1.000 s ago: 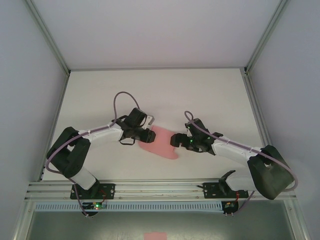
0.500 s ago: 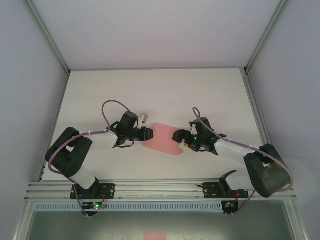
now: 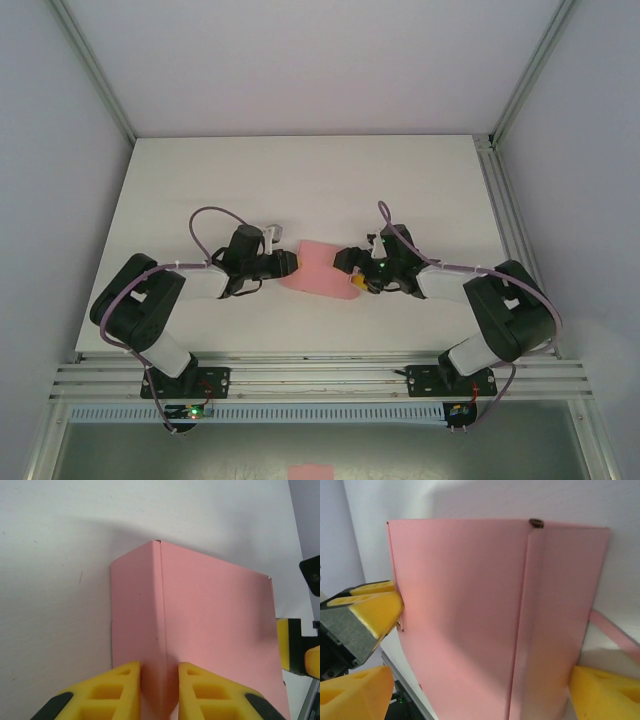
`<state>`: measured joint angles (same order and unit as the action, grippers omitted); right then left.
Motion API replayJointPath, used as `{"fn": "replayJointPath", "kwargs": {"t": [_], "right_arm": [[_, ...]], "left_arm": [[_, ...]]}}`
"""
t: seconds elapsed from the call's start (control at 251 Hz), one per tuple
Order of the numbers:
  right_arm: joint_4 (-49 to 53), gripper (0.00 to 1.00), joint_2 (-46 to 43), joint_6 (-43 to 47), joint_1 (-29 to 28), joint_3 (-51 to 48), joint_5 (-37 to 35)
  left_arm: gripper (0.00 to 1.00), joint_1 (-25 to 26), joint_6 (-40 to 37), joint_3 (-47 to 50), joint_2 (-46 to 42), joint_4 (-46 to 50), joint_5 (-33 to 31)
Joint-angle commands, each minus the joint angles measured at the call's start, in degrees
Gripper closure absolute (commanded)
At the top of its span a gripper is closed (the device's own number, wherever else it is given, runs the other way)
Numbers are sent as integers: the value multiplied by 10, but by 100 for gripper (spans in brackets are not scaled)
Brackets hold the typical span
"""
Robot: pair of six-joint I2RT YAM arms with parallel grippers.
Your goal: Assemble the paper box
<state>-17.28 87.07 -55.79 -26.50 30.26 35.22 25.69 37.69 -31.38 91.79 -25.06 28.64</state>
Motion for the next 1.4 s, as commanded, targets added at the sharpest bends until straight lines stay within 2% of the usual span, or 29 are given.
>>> {"fn": "replayJointPath", "kwargs": {"t": [0.0, 0.088, 0.315, 0.491, 0.666, 0.758, 0.89, 0.97, 1.153, 1.273, 1.369, 1.397], "right_arm": [[-122, 12, 12, 8, -31, 37, 48], [-118, 14, -2, 4, -31, 47, 45], [-91, 30, -73, 19, -34, 56, 15], [-28, 29, -111, 70, -51, 81, -15], [93, 31, -75, 114, -71, 118, -47], [166, 31, -60, 152, -88, 146, -95], [322, 31, -49, 230, -123, 217, -229], [366, 31, -46, 261, -142, 246, -273], [410, 36, -23, 291, -159, 277, -285], [429, 34, -5, 308, -173, 289, -288], [453, 35, 11, 326, -196, 307, -344], [464, 41, 15, 326, -203, 313, -372]], "left_arm": [[79, 2, 21, 48, 40, 80, -1], [78, 1, 24, 49, 34, 74, 12], [75, 5, 25, 42, -11, 72, 38], [74, 11, 23, 37, -29, 77, 38], [74, 12, 20, 41, -34, 77, 32], [74, 12, 17, 41, -38, 86, 26], [73, 12, 10, 38, -47, 104, 18], [73, 12, 5, 36, -55, 117, 3], [73, 12, -9, 18, -57, 136, -11], [73, 12, -8, 14, -47, 122, -5], [73, 12, -6, 10, -37, 121, -6], [73, 12, -6, 9, -34, 119, -2]]}}
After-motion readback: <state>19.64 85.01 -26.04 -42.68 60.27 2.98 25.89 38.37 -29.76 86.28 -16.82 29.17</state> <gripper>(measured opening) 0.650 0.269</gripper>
